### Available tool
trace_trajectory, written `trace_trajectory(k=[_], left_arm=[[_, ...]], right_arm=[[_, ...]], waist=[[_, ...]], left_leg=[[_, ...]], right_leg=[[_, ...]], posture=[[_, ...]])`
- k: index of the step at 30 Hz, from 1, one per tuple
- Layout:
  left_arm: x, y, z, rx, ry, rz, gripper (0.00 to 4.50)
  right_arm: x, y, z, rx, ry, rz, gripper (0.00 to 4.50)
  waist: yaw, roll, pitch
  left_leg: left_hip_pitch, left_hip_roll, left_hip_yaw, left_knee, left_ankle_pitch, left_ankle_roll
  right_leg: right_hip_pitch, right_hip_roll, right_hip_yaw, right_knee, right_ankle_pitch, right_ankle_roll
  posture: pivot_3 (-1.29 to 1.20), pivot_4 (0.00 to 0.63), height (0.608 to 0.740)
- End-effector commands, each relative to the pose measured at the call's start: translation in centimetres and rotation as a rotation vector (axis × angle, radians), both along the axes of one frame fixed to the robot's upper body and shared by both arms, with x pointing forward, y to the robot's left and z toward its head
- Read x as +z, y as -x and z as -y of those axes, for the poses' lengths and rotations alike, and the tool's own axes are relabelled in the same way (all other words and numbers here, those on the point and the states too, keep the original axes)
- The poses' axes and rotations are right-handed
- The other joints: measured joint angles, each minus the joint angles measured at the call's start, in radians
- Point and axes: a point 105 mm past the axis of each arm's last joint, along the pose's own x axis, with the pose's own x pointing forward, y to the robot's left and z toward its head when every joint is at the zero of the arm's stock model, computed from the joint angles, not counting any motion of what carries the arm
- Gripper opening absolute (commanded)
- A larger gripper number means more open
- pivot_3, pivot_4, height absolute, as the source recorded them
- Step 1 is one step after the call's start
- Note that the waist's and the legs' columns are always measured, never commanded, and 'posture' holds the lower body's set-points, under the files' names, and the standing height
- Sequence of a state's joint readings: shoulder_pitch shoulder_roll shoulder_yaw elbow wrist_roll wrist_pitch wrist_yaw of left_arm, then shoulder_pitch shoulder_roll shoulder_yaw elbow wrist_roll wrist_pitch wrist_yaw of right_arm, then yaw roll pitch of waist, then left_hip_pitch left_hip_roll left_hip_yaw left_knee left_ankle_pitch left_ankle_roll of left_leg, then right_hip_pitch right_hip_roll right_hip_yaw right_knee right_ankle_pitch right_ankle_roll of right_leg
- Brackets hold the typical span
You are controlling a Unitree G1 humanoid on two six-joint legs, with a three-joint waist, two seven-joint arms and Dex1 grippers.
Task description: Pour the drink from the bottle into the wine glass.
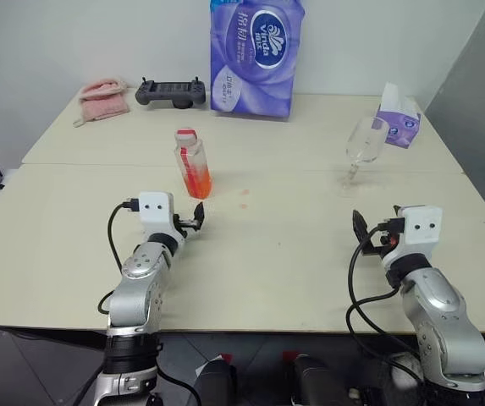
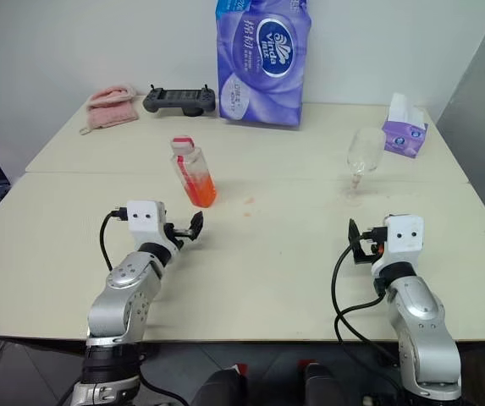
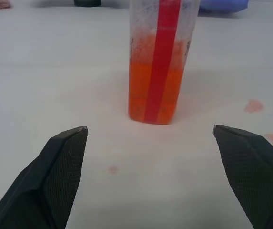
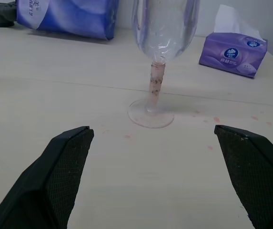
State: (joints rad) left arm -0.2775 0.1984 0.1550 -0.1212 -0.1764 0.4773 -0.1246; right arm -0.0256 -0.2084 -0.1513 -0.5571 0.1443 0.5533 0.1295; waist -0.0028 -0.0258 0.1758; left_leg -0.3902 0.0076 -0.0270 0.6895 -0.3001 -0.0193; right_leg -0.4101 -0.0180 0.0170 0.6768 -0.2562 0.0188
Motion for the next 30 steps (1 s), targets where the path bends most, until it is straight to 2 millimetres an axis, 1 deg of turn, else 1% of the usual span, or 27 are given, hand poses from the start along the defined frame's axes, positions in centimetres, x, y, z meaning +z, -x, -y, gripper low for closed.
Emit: trace_trajectory(k=[1, 14, 30], left_arm=[[1.66, 0.2, 0.38, -0.019, -0.015, 0.057, 4.5], [1.88, 0.08, 0.46, -0.025, -0.006, 0.066, 4.5], [2.12, -0.46, 0.43, -0.031, -0.016, 0.071, 4.5]], right_arm=[[1.62, 0.31, -0.42, 0.017, 0.003, 0.069, 4.47], [1.83, 0.1, 0.03, 0.002, 0.007, 0.076, 4.47], [2.03, 0.0, 0.03, -0.003, 0.004, 0.084, 4.47]], waist=[[0.0, 0.0, 0.0], [0.0, 0.0, 0.0], [0.0, 0.0, 0.0]], left_leg=[[0.0, 0.0, 0.0, 0.0, 0.0, 0.0], [0.0, 0.0, 0.0, 0.0, 0.0, 0.0], [0.0, 0.0, 0.0, 0.0, 0.0, 0.0]], right_leg=[[0.0, 0.0, 0.0, 0.0, 0.0, 0.0], [0.0, 0.0, 0.0, 0.0, 0.0, 0.0], [0.0, 0.0, 0.0, 0.0, 0.0, 0.0]], posture=[[0.0, 0.15, 0.74], [0.0, 0.15, 0.74], [0.0, 0.15, 0.74]])
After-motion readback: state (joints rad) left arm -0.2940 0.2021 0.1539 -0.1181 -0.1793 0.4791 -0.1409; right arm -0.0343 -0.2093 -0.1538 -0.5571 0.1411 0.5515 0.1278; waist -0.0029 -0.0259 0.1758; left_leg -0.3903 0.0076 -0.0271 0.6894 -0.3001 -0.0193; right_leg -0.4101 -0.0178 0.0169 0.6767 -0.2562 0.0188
